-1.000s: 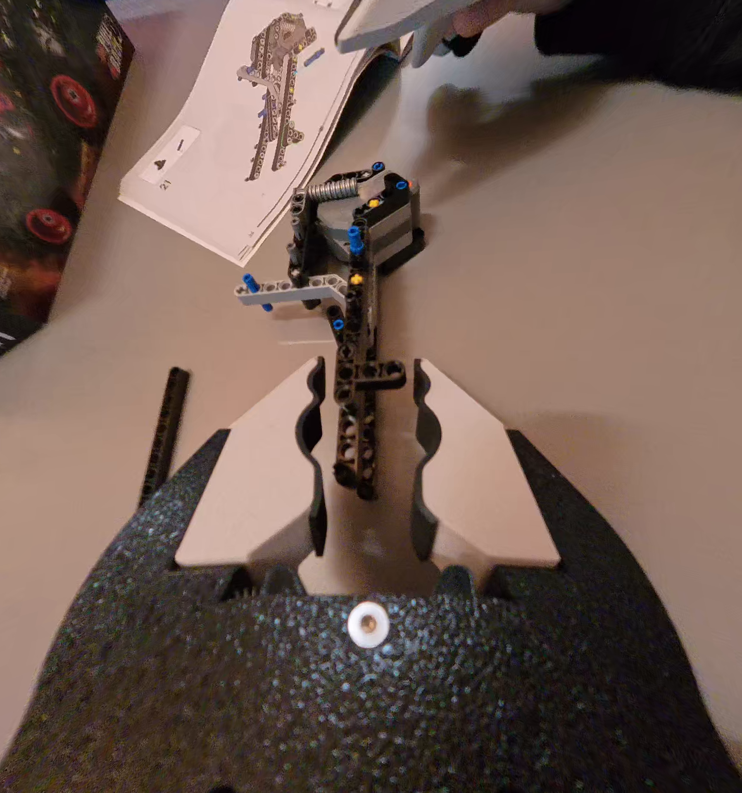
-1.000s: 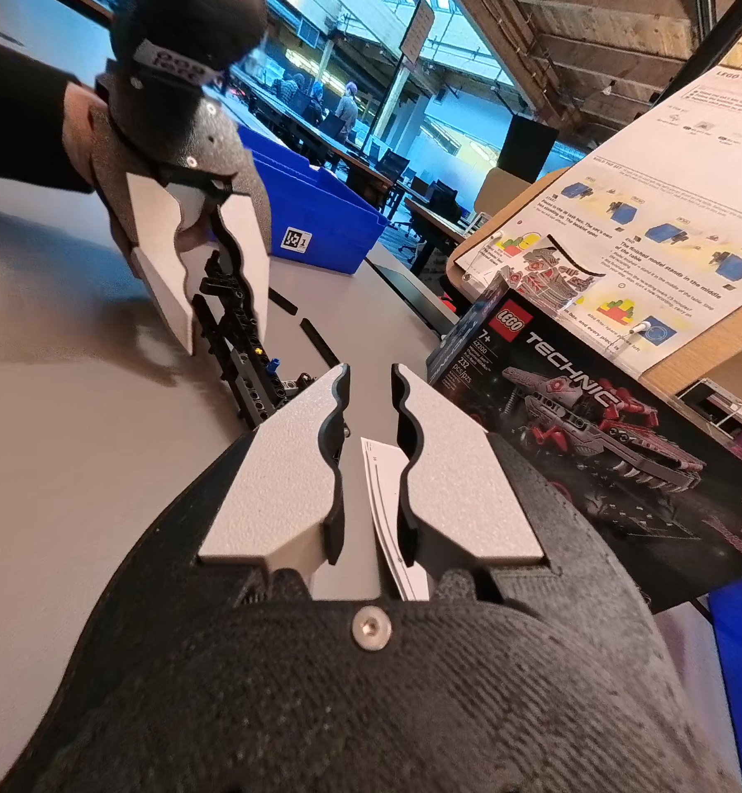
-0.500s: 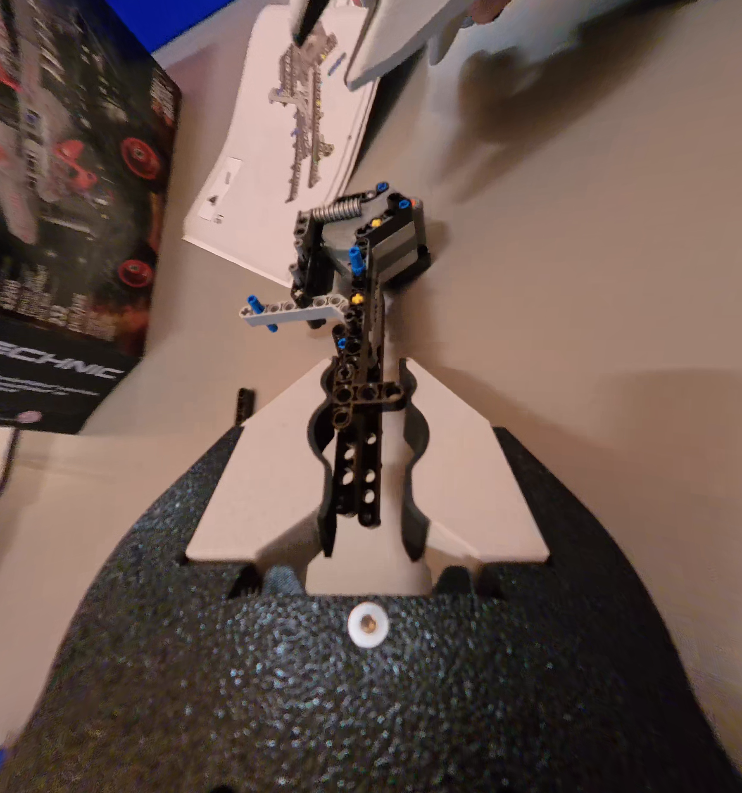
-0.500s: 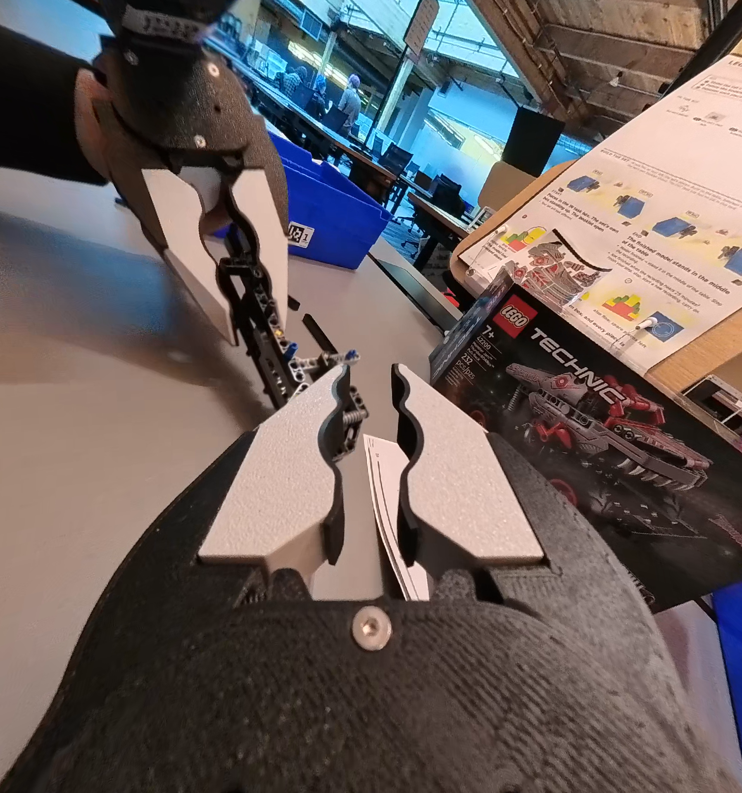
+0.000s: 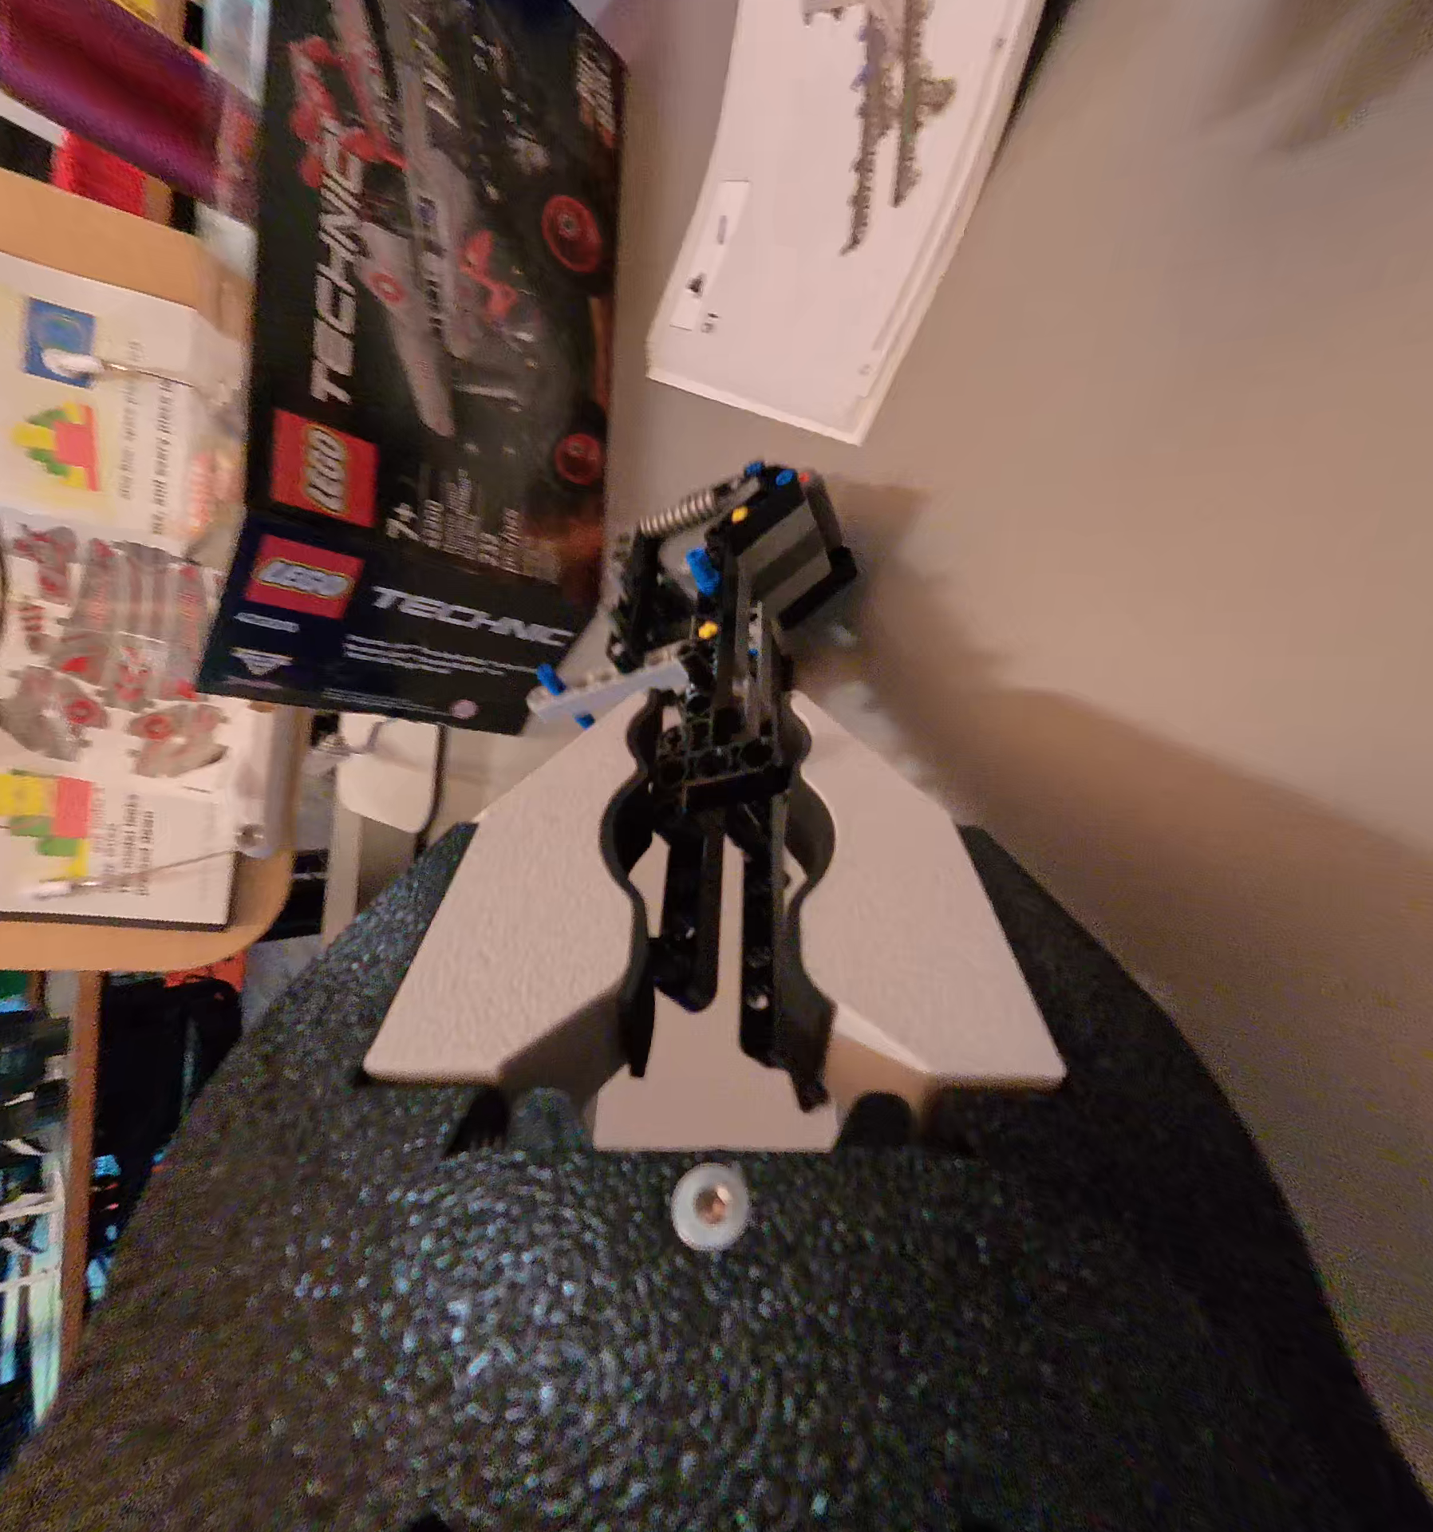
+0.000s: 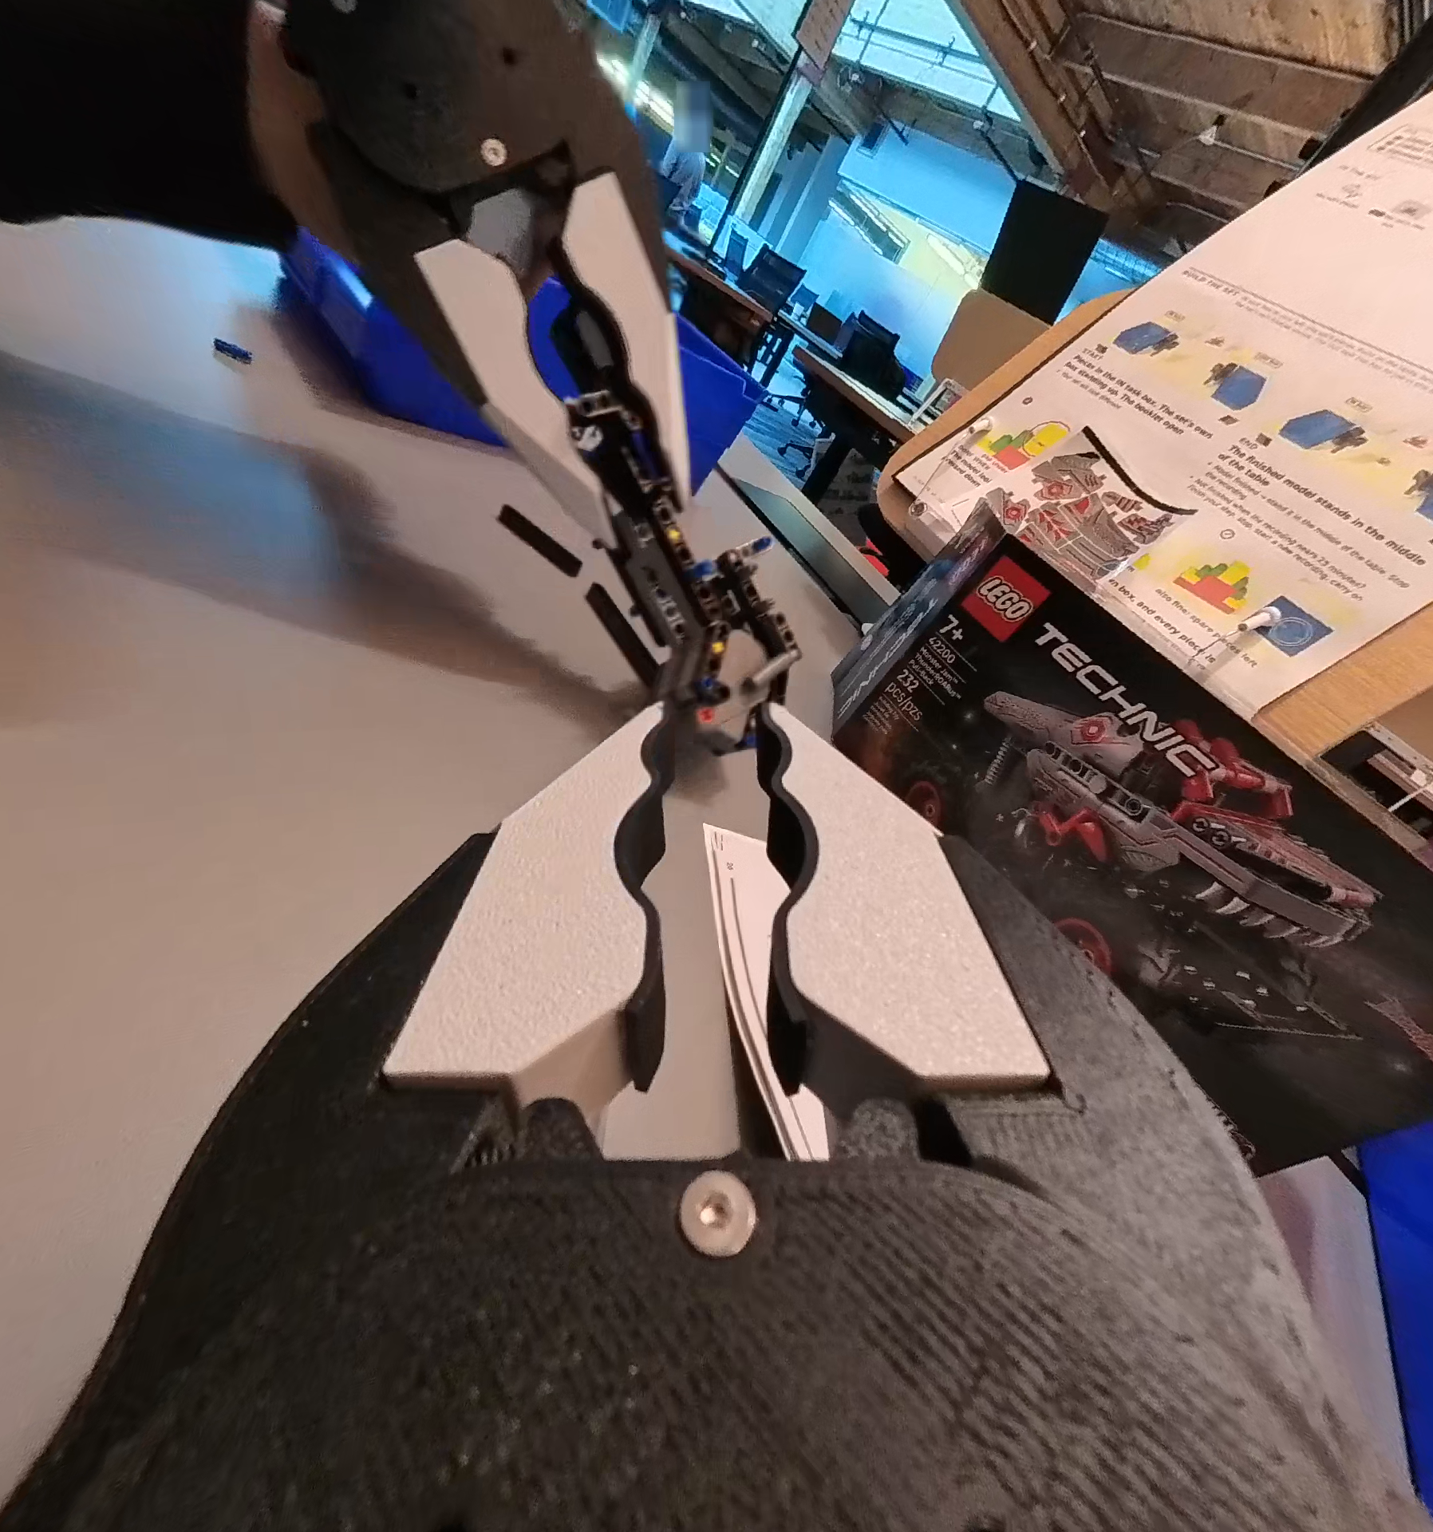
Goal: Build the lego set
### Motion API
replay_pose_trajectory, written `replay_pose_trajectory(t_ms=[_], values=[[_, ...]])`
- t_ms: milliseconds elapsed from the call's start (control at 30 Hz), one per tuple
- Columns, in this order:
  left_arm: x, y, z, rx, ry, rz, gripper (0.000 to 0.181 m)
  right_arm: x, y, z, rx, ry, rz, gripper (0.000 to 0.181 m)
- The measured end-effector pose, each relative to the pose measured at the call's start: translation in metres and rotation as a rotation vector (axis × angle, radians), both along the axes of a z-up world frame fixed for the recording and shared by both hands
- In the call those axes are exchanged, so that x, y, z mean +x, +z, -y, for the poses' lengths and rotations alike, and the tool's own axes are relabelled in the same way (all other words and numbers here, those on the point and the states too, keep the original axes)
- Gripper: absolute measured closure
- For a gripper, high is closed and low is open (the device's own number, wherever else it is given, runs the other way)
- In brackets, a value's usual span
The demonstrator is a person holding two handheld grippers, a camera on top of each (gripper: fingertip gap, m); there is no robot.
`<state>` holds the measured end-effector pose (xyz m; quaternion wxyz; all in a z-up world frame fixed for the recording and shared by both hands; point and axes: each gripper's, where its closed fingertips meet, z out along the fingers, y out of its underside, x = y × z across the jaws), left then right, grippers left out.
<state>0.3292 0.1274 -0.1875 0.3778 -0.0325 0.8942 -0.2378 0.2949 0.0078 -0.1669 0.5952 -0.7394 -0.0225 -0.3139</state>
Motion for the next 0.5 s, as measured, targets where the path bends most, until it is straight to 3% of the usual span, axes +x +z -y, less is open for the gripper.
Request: replay_pose_trajectory(t_ms=[33,133,267,400,500], values=[[0.007,0.005,0.002,-0.015,-0.006,0.023,0.157,0.0,-0.001,0.0,-0.005,-0.001,0.001,0.165],[0.027,0.007,0.009,-0.088,-0.051,0.029,0.158,0.0,-0.003,-0.001,-0.016,0.0,0.0,0.165],[0.05,-0.006,0.016,-0.228,-0.078,-0.089,0.157,-0.001,-0.004,-0.002,-0.024,0.002,0.0,0.164],[0.059,-0.015,0.021,-0.32,-0.188,-0.211,0.157,-0.001,-0.005,-0.002,-0.032,0.004,-0.001,0.164],[0.067,-0.033,0.01,-0.35,-0.144,-0.35,0.155,0.0,-0.009,-0.003,-0.051,0.003,-0.004,0.164]])
